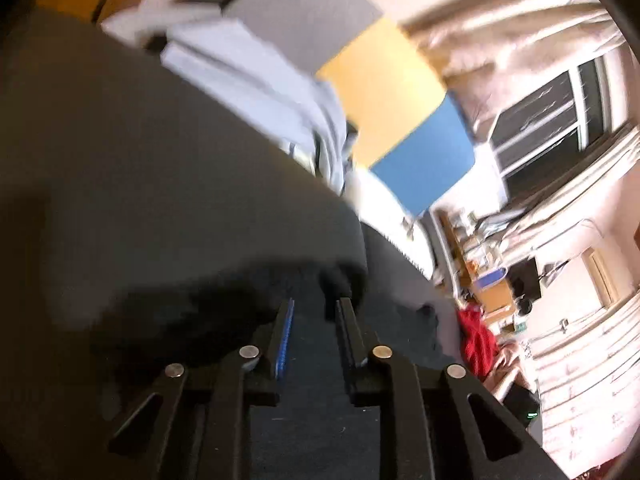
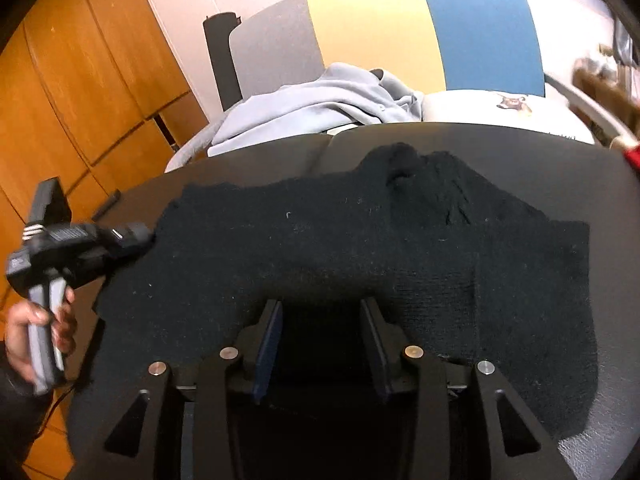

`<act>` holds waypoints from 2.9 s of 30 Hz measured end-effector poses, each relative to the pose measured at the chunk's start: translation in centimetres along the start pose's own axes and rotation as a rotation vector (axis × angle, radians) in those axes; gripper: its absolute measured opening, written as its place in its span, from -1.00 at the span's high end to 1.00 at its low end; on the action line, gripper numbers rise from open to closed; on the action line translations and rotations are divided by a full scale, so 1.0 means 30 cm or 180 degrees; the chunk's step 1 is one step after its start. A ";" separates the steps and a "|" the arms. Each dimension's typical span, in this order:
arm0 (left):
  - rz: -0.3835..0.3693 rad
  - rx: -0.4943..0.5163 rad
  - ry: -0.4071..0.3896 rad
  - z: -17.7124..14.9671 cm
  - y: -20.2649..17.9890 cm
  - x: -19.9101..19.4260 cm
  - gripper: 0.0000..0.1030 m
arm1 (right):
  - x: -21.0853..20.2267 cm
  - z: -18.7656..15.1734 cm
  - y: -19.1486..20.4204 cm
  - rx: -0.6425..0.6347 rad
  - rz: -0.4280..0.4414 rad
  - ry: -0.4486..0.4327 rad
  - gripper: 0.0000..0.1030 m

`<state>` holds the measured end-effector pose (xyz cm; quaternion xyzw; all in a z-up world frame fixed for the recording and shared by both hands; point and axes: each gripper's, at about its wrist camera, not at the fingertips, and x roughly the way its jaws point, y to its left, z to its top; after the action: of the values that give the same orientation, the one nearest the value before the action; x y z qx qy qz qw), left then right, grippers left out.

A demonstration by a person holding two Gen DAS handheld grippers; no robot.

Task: Fold clothes

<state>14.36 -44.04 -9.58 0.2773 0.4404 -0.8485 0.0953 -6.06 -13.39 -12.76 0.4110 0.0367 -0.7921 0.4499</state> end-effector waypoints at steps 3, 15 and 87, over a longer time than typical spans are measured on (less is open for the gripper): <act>0.0131 0.0342 0.0127 0.043 0.048 -0.128 0.51 | 0.000 0.000 -0.018 0.0078 0.0092 -0.0020 0.20; 0.0250 0.0859 0.1066 0.029 0.068 -0.014 -0.05 | -0.007 -0.004 0.010 -0.0028 -0.0020 -0.0017 0.17; 0.0128 0.0697 0.0678 -0.760 -0.027 -0.462 -0.22 | -0.543 -0.584 -0.124 0.0895 0.1095 0.0380 0.68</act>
<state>34.31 -26.45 -11.78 0.3834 0.3472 -0.8552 0.0342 6.19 7.43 -14.34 0.5160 -0.1181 -0.6753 0.5136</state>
